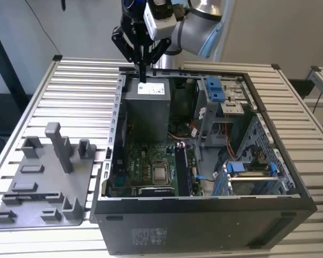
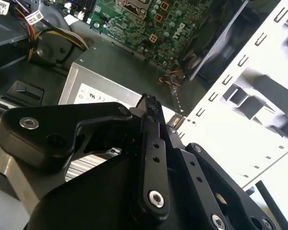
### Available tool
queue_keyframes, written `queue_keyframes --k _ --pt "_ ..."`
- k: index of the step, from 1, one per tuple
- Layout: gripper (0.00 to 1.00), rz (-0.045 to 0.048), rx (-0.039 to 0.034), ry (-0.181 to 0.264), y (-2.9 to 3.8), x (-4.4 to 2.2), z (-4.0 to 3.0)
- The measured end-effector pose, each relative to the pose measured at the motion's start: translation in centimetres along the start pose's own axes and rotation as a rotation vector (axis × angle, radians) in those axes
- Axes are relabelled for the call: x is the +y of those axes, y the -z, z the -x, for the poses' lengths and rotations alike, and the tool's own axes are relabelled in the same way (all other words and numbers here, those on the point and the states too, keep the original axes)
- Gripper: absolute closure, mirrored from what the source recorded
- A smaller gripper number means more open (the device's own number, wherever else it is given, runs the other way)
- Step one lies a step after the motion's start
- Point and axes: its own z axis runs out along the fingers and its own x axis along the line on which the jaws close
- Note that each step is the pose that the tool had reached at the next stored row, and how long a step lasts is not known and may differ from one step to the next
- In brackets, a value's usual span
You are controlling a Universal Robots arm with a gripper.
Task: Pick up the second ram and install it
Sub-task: 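Reach for the second ram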
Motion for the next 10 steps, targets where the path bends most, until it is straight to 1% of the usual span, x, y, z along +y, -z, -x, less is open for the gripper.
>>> queue_keyframes --k 8,10 --pt "0.89 -0.0001 0.0003 0.000 0.00 0.00 -0.03" --pt "0.89 -0.0001 0.0004 0.000 0.01 -0.03 -0.22"
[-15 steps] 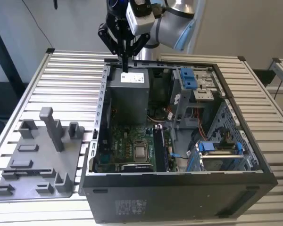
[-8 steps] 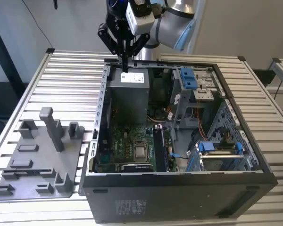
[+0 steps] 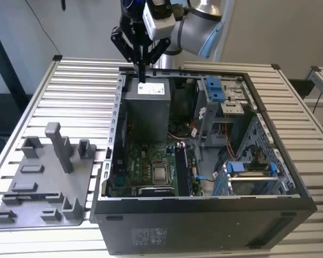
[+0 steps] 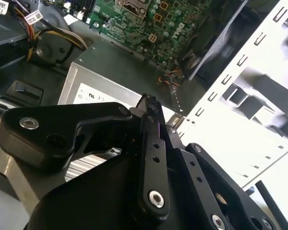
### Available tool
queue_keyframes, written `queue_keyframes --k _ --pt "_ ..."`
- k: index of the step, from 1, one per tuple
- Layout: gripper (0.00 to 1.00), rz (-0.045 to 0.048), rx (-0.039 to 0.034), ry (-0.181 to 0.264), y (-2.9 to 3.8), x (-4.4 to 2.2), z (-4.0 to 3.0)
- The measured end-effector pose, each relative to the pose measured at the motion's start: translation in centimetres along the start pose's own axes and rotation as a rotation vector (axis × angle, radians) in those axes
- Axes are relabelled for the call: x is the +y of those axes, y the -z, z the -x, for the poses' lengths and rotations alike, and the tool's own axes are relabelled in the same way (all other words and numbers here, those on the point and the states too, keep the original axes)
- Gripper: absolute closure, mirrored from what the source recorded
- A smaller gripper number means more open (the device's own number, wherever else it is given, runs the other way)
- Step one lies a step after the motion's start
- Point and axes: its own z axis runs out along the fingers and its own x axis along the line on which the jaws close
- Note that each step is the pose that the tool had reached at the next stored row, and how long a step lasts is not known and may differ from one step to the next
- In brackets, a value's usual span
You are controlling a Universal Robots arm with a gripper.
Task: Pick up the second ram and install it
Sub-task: 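Reach for the second ram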
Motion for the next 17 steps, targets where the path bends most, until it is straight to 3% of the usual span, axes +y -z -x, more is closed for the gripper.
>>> queue_keyframes --k 8,17 --pt "0.89 0.0001 -0.0001 0.000 0.02 -0.11 -1.36" --pt "0.89 -0.0001 0.0019 0.000 0.03 -0.14 -1.81"
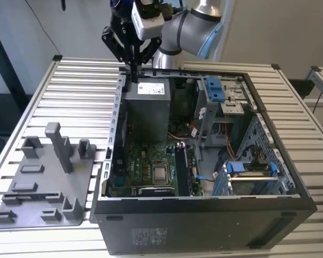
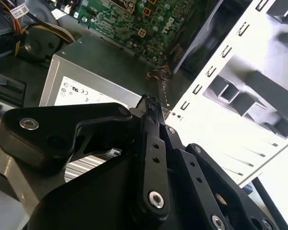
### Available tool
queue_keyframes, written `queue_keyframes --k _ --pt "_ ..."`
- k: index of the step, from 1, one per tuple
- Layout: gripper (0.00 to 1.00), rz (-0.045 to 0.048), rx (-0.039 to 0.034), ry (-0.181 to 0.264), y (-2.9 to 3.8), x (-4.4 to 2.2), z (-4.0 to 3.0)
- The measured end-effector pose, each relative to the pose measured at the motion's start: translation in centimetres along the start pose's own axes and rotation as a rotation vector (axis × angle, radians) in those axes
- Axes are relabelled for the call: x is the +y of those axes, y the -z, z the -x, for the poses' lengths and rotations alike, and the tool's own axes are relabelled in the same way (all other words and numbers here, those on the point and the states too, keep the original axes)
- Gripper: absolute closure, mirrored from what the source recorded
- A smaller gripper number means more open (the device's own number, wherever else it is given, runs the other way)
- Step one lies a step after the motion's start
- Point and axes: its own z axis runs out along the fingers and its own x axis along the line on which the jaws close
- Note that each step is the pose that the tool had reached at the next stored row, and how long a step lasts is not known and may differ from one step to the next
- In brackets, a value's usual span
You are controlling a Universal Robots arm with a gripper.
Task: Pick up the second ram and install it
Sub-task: 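Reach for the second ram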
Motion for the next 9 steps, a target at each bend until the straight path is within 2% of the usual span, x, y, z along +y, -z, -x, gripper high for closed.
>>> queue_keyframes --k 3,9 --pt "0.89 -0.0002 0.0009 0.000 0.00 -0.03 -0.32" --pt "0.89 -0.0001 0.0015 0.000 0.01 -0.15 -1.80"
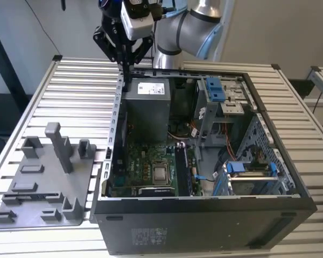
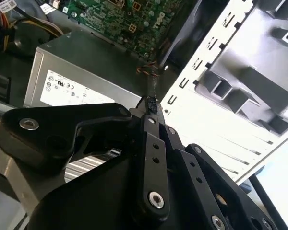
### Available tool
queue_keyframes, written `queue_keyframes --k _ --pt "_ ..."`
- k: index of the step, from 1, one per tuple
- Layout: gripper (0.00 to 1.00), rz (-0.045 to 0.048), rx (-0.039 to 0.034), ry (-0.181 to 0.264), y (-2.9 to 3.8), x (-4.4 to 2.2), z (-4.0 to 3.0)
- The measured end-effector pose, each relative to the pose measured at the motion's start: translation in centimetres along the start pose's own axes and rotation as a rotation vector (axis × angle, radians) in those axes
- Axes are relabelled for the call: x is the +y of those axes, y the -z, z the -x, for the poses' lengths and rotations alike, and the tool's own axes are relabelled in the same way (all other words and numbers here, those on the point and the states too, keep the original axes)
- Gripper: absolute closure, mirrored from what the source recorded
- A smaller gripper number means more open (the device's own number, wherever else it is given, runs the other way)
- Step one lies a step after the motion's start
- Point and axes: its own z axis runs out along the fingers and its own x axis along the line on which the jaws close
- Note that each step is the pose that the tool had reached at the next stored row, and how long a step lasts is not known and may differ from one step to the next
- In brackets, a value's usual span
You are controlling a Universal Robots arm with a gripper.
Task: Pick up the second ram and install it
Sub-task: 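Reach for the second ram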
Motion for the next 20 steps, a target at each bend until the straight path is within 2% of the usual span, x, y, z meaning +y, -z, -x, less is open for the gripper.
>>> queue_keyframes --k 4,9,12,18,20 --pt "0.89 -0.0001 0.0013 0.000 0.01 -0.05 -0.71" --pt "0.89 -0.0003 0.0016 0.000 -0.05 -0.09 -1.13" --pt "0.89 -0.0002 0.0014 0.000 -0.05 -0.16 -2.17" --pt "0.89 -0.0001 0.0014 0.000 -0.11 -0.24 -3.28" --pt "0.89 -0.0002 0.0015 0.000 -0.11 -0.29 -3.98"
